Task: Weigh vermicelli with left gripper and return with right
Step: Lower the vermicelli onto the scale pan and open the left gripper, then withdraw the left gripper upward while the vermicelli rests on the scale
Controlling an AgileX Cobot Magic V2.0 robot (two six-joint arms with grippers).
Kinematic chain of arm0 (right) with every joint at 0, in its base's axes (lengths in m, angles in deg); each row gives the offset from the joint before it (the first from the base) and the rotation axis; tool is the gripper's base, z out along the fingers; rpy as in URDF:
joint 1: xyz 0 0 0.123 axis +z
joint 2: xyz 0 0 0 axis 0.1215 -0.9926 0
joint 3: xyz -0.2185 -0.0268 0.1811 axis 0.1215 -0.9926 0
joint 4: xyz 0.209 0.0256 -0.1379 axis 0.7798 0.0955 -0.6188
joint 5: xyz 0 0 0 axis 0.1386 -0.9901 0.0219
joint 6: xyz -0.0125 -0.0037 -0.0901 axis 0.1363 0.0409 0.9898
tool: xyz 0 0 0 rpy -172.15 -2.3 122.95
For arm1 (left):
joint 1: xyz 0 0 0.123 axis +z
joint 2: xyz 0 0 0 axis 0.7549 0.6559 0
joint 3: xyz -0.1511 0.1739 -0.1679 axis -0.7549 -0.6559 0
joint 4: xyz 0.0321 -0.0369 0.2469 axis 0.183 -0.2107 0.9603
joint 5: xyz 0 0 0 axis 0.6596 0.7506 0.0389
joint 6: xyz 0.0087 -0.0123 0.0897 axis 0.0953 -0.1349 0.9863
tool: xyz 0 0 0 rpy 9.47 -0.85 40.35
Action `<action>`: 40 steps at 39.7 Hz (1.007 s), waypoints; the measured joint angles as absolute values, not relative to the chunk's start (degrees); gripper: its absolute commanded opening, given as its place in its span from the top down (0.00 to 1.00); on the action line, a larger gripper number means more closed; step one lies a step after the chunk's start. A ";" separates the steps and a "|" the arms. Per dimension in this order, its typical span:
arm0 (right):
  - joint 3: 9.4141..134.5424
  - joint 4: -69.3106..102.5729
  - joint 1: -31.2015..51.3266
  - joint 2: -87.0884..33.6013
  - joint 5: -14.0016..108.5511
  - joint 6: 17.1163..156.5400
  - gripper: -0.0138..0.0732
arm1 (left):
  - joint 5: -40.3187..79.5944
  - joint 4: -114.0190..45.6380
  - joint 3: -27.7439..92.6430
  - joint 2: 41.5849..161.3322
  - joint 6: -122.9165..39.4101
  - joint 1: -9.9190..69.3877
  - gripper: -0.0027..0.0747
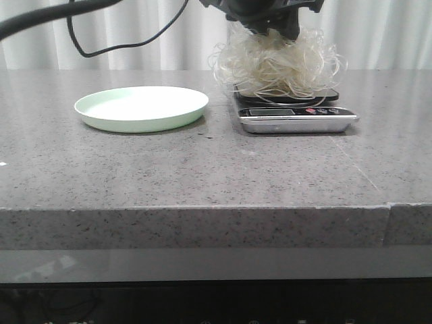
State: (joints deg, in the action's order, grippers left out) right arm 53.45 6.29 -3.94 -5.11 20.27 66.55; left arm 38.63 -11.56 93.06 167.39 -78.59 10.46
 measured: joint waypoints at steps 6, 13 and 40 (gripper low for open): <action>53.45 6.29 -3.94 -5.11 20.27 66.55 0.18 | 40.06 -11.56 93.44 167.39 -78.59 10.46 0.33; 53.45 6.29 -3.94 -5.11 20.27 66.55 0.18 | 44.07 -10.19 96.17 166.29 -78.59 10.46 0.33; 53.45 6.29 -3.94 -5.11 20.27 66.55 0.18 | 61.41 -6.75 95.70 140.63 -78.51 10.46 0.33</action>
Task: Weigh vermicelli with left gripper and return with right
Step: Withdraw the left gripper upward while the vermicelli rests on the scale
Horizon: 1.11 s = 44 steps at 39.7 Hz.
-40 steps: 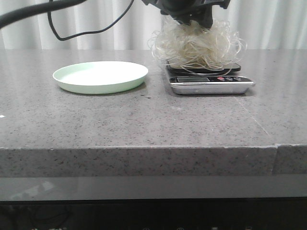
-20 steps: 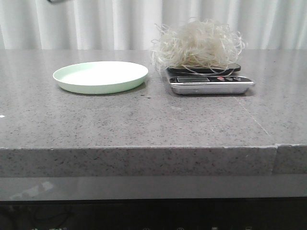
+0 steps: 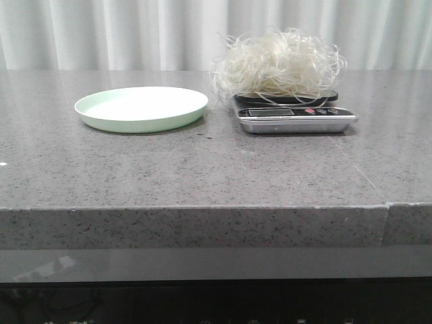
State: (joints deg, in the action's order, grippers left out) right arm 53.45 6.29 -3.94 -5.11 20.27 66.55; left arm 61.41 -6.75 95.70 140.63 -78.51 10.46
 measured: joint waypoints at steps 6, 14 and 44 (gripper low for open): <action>53.45 6.29 -3.94 -5.11 20.27 66.55 0.18 | 58.51 -6.62 85.43 131.84 -78.51 10.46 0.33; 53.45 6.29 -3.94 -5.11 20.27 66.55 0.18 | 50.13 -6.62 66.25 118.63 -78.61 10.46 0.33; 53.45 6.29 -3.94 -5.11 20.27 66.55 0.18 | 39.58 -10.49 19.14 80.12 -79.02 10.46 0.33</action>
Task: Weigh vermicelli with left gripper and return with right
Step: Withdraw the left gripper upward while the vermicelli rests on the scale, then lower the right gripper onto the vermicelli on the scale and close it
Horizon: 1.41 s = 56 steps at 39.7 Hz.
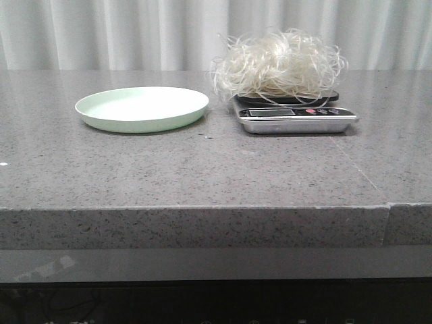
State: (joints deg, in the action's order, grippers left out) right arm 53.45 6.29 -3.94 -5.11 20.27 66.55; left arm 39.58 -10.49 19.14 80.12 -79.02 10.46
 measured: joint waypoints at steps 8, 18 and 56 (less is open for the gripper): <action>54.86 7.12 -2.70 -7.59 20.28 67.46 0.18 | 39.25 -10.00 18.12 78.99 -79.02 10.46 0.33; 63.15 8.36 4.02 -19.35 18.68 69.53 0.18 | 39.13 -9.85 18.03 78.99 -79.02 10.46 0.33; 106.78 8.66 12.23 -70.01 16.60 69.69 0.19 | 39.13 -9.76 18.03 78.99 -79.02 10.46 0.33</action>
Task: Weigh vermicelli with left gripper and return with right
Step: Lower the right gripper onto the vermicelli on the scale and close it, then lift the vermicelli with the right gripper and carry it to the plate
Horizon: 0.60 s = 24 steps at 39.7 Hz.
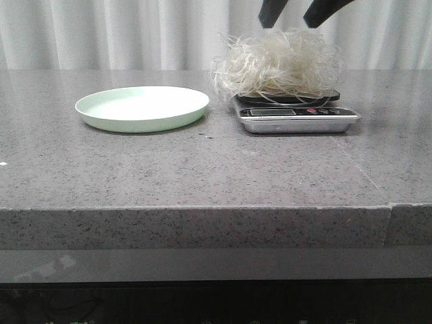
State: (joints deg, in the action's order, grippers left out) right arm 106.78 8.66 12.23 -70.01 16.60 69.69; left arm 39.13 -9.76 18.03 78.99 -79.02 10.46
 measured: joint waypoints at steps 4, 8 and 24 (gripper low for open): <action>108.19 8.53 12.33 -72.44 16.60 69.91 0.19 | 39.13 -9.76 18.03 78.99 -79.02 10.46 0.33; 109.38 7.56 12.33 -74.40 16.27 69.94 0.20 | 39.13 -9.76 18.03 78.99 -79.02 10.46 0.33; 110.14 6.33 12.44 -75.70 14.88 70.13 0.60 | 39.13 -9.76 18.03 78.99 -79.02 10.46 0.33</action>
